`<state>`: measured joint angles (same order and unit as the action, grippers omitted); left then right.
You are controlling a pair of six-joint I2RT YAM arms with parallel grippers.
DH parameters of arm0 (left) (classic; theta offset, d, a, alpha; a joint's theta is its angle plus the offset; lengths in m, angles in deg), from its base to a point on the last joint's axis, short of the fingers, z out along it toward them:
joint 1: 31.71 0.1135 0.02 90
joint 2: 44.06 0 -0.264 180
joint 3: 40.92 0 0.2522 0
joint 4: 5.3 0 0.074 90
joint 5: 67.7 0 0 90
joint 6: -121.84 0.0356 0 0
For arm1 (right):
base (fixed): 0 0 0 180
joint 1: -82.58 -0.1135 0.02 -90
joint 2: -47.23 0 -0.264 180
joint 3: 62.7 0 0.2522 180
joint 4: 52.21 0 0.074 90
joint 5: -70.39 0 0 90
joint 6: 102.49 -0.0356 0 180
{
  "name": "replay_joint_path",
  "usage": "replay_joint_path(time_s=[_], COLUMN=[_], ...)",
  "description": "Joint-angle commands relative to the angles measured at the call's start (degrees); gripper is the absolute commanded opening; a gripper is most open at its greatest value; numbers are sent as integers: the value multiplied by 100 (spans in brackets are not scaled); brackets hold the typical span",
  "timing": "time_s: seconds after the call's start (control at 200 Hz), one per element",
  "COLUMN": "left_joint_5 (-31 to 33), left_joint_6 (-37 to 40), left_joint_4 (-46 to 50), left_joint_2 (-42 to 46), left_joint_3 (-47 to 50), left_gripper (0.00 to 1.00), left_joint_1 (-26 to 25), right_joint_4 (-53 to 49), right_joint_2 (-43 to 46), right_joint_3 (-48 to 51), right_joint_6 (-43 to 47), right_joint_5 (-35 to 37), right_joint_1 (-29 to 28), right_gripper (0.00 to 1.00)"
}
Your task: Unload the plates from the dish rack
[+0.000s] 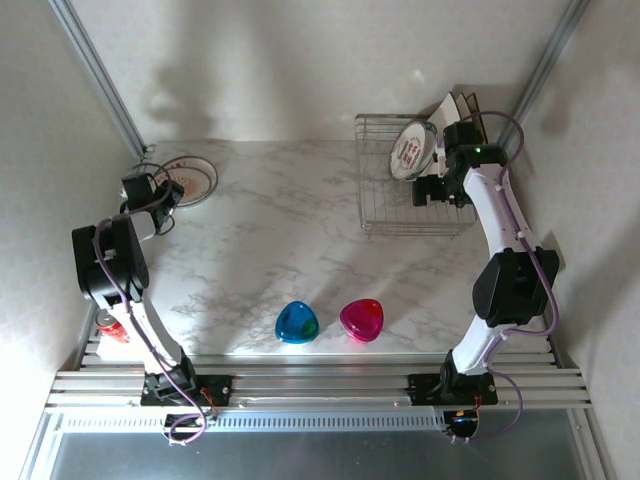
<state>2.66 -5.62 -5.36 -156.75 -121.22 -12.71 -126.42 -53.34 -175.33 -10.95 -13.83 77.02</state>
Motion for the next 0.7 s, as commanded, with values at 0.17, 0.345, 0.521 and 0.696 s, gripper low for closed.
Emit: replay_joint_path(time_s=[0.17, 0.345, 0.521, 0.696], left_joint_5=[146, 153, 41, 168], left_joint_6=[823, 996, 1158, 1459], left_joint_4=[964, 1199, 1410, 1744], left_joint_2=[-282, -477, -572, -449], left_joint_3=[-676, -895, -1006, -1057], left_gripper=[59, 59, 59, 59], left_joint_1=[42, 26, 14, 8], right_joint_4=[68, 53, 24, 11], right_joint_2=[135, 99, 81, 82], right_joint_3=[-16, -75, -132, -141], right_joint_6=[57, 66, 83, 83], right_joint_5=[-145, -163, -158, -173], right_joint_1=[-33, -33, -33, -35], right_gripper=[99, 99, 99, 99])
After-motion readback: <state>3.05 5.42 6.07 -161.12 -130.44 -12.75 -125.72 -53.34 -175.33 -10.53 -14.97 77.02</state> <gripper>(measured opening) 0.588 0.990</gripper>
